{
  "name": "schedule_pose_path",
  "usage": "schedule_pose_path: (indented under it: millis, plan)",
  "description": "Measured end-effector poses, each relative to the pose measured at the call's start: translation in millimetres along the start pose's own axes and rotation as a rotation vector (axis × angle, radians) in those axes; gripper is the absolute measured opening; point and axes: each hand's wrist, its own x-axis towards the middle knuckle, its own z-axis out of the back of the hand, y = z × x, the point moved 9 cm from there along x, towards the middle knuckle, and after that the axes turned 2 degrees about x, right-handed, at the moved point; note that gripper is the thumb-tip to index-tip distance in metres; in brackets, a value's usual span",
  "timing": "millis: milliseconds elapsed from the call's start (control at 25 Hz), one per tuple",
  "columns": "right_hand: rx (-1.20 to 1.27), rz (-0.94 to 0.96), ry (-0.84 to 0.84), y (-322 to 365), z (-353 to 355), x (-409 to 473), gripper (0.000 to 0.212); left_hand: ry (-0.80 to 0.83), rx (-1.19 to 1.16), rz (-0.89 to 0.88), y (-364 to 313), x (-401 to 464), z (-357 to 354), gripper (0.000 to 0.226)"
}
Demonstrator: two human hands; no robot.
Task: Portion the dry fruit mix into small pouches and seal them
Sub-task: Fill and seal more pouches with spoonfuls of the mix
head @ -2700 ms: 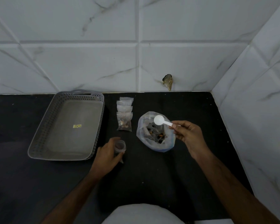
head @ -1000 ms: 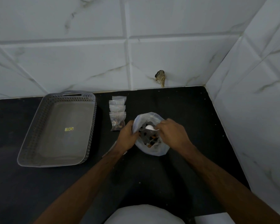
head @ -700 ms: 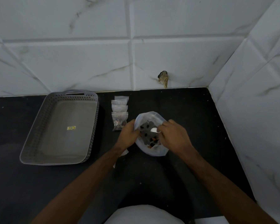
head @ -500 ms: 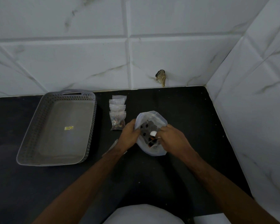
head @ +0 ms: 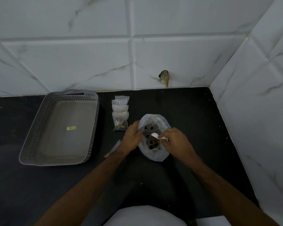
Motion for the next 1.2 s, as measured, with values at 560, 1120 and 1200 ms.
schedule_pose_path:
  millis: [560,1120,1200]
  plan:
    - [0.060,-0.114,-0.024,-6.6,-11.8,-9.3,0.016,0.013,0.140,0.253,56.3,-10.6,-20.4,0.108]
    - [0.263,-0.209,0.033,-20.2,-25.3,-9.8,0.016,-0.017,-0.235,0.466,45.2,-30.3,-28.3,0.041]
    - [0.228,-0.209,0.028,-15.4,-27.3,-9.9,0.017,-0.007,-0.263,0.456,45.3,-30.3,-28.0,0.044]
